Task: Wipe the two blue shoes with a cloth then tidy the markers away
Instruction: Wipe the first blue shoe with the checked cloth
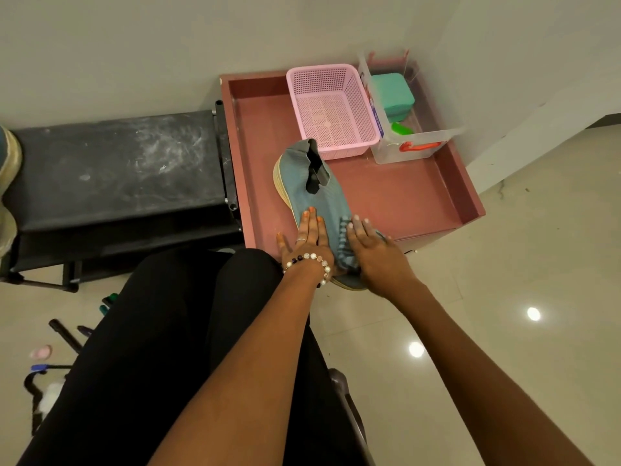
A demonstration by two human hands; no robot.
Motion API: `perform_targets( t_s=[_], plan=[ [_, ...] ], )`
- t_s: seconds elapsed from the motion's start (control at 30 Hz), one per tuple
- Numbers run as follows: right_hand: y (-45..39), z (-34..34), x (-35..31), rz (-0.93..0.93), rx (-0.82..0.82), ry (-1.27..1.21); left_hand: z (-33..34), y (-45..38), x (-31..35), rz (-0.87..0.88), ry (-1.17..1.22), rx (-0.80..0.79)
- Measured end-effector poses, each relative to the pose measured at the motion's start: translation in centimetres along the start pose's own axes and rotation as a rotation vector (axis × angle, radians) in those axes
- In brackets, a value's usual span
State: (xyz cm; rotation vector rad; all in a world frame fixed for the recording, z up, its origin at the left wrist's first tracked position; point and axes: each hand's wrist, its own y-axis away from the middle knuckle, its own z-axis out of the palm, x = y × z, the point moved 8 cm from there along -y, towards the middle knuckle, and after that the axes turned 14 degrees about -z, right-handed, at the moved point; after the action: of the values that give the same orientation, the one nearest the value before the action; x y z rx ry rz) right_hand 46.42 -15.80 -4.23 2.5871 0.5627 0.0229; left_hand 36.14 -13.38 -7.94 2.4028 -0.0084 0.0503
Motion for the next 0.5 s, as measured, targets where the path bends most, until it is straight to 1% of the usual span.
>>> perform_targets(
  t_s=[0.1,0.17,0.3,0.43,0.5],
  plan=[
    [2.5,1.3,-1.0,0.006,-0.015,-0.031,0.0,0.0,0.1,0.001,0.0,0.007],
    [2.1,1.5,-0.7,0.012,-0.01,-0.043,0.0,0.0,0.1,-0.003,-0.003,0.023],
    [-2.0,-0.3,0.1,0.022,0.038,-0.024,0.1,-0.2,-0.1,-0.007,0.024,0.012],
    [-6.9,-2.8,1.7,0.095,0.103,-0.029,0.0,-0.4,0.0,-0.023,0.033,-0.025],
    [-8.0,-3.3,2.3,0.102,0.116,-0.019,0.0,-0.5,0.0,-0.032,0.029,-0.03]
  ],
)
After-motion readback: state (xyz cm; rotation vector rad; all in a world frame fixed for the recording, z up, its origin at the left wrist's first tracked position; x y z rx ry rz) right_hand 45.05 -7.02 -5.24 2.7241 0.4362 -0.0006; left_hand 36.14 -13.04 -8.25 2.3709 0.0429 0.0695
